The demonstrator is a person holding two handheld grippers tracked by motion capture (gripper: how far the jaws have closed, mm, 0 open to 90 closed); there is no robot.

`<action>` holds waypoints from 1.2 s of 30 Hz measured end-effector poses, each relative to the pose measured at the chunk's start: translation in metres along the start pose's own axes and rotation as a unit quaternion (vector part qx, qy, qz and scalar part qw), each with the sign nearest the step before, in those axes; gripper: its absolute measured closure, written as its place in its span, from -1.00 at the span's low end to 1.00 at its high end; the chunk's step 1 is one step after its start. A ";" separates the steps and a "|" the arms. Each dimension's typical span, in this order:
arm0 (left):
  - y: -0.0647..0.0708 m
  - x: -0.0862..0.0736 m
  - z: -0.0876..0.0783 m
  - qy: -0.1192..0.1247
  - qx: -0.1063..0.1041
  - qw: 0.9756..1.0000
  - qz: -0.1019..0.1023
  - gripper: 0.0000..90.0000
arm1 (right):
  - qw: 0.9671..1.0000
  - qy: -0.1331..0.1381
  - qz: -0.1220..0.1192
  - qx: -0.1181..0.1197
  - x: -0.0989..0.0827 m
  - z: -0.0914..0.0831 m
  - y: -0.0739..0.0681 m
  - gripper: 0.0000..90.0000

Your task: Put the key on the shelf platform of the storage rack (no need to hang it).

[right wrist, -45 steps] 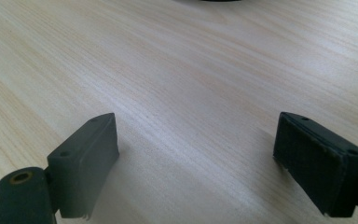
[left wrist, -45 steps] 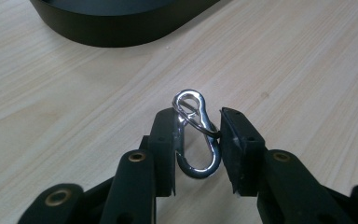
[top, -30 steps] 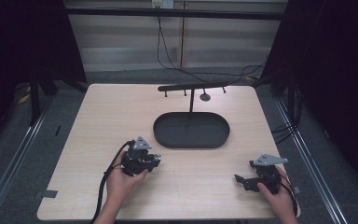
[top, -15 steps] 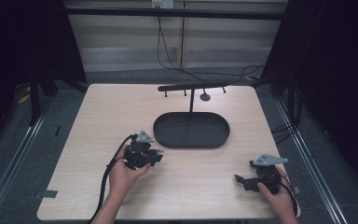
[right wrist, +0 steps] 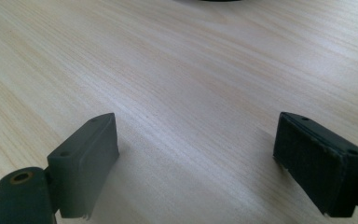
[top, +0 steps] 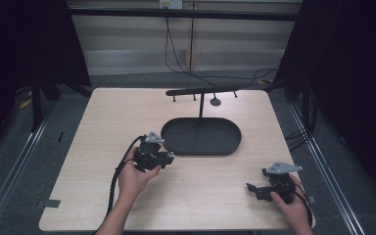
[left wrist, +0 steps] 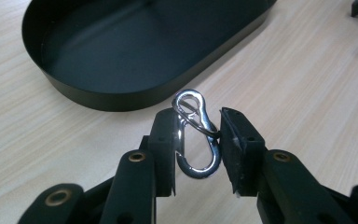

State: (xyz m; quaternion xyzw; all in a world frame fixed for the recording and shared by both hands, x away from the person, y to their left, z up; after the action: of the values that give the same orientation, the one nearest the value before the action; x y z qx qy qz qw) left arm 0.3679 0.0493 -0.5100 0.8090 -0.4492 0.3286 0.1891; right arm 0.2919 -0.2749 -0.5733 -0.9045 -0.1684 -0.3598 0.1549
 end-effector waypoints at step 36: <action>-0.007 0.035 0.018 0.008 0.008 1.000 -0.008 0.50 | 1.000 0.000 0.000 0.000 0.000 0.000 0.000 -0.70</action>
State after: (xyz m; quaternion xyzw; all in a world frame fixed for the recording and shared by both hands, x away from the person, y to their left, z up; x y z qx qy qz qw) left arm 0.3933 0.0207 -0.4987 0.8114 -0.4386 0.3369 0.1890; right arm 0.2920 -0.2749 -0.5733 -0.9044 -0.1689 -0.3598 0.1552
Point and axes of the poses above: each handheld gripper's, and its own axes: z roughly forward along the jaws, x roughly out of its top, y roughly to its right, the point moved 9 cm from there along z, roughly forward along the jaws, and after that the axes turned 11 degrees about z, right-handed, at the moved point
